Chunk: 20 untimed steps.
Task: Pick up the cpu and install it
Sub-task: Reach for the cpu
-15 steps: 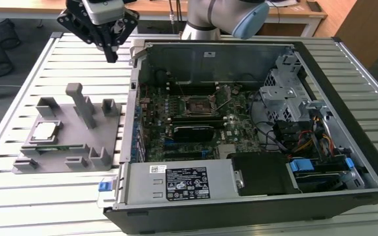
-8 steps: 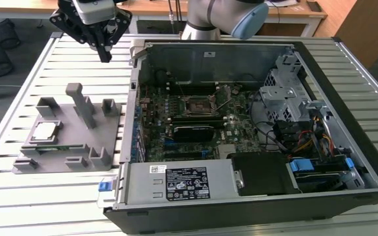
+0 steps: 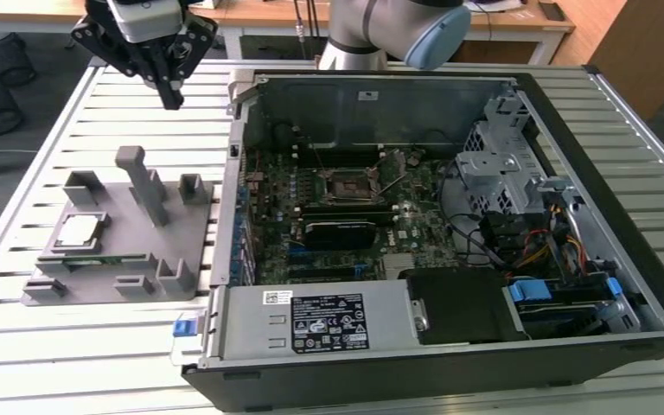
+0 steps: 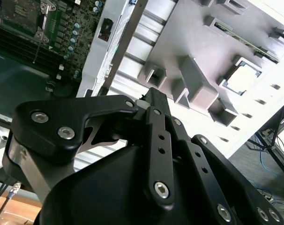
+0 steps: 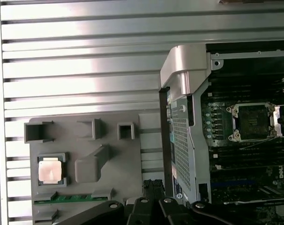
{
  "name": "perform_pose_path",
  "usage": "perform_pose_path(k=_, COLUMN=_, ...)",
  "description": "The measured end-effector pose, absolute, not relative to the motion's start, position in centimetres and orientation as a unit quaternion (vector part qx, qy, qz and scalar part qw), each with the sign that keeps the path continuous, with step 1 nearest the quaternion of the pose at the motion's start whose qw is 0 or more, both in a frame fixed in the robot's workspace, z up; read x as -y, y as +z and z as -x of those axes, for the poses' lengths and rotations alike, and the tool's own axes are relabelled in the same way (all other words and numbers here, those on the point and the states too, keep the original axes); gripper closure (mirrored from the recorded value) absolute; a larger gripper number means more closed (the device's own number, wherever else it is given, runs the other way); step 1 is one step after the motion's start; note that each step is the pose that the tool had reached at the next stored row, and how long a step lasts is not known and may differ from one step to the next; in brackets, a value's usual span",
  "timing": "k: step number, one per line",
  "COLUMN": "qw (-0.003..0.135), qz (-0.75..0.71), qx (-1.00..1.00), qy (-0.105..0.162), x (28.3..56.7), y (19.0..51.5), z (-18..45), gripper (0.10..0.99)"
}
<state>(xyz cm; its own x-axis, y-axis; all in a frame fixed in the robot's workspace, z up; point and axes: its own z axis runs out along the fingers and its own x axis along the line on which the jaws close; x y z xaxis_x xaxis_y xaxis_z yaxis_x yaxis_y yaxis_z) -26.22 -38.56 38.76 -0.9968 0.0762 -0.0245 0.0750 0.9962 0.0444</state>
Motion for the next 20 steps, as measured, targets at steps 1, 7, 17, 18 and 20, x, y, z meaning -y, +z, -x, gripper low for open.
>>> perform_pose_path(k=1, qw=0.013, qz=-0.038, qx=-0.999, qy=0.022, x=38.5, y=38.8, z=26.4, gripper=0.980)
perform_pose_path(k=7, qw=0.013, qz=-0.038, qx=-0.999, qy=0.022, x=38.4, y=38.7, z=27.5, gripper=0.980)
perform_pose_path(k=17, qw=0.013, qz=-0.038, qx=-0.999, qy=0.022, x=38.2, y=38.6, z=30.0, gripper=0.980)
perform_pose_path(k=18, qw=0.013, qz=-0.038, qx=-0.999, qy=0.022, x=38.2, y=38.6, z=30.3, gripper=0.980)
perform_pose_path(k=20, qw=0.013, qz=-0.038, qx=-0.999, qy=0.022, x=38.1, y=38.5, z=30.9, gripper=0.980)
